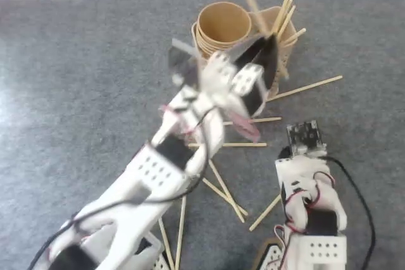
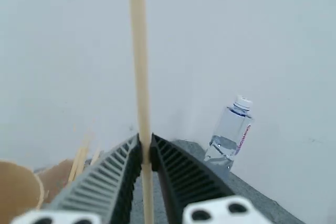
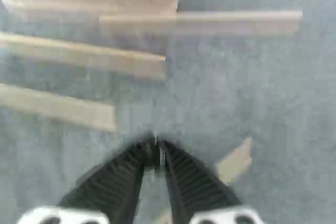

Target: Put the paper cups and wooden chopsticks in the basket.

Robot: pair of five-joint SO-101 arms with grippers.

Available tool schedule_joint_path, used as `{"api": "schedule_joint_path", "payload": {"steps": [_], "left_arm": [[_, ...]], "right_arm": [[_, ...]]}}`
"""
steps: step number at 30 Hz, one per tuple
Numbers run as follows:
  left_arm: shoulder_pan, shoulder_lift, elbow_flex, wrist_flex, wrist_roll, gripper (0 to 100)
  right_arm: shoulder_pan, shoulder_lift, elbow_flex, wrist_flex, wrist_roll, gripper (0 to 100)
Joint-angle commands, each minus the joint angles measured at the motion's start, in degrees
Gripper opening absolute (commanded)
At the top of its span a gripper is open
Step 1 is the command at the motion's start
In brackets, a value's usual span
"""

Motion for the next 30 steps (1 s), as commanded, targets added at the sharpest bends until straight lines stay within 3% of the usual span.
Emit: {"api": "schedule_joint_path", "payload": {"steps": [1, 14, 18, 21, 27, 30], "left_arm": [[-1.1, 8.5, -14.5, -1.8, -3.8, 1], [-2.1, 36.3, -45.5, -1.8, -4.7, 1], [-3.1, 44.0, -48.7, -1.8, -8.0, 1], [-3.3, 44.0, -48.6, -1.6, -9.1, 1], [-2.7, 36.6, -48.9, 9.0, -9.5, 1], [-4.3, 34.1, -48.7, 9.8, -12.5, 1]], "right_arm": [[-2.9, 1.5, 1.2, -1.3, 1.8, 0.6], [-3.0, 1.6, 1.2, -0.9, 1.8, 0.6], [-3.0, 1.6, 1.2, -0.8, 1.8, 0.6], [-3.0, 1.6, 1.2, -0.8, 1.8, 0.6], [-3.1, 1.6, 1.2, -0.8, 1.8, 0.6], [-3.1, 1.6, 1.2, -0.8, 1.8, 0.6]]}}
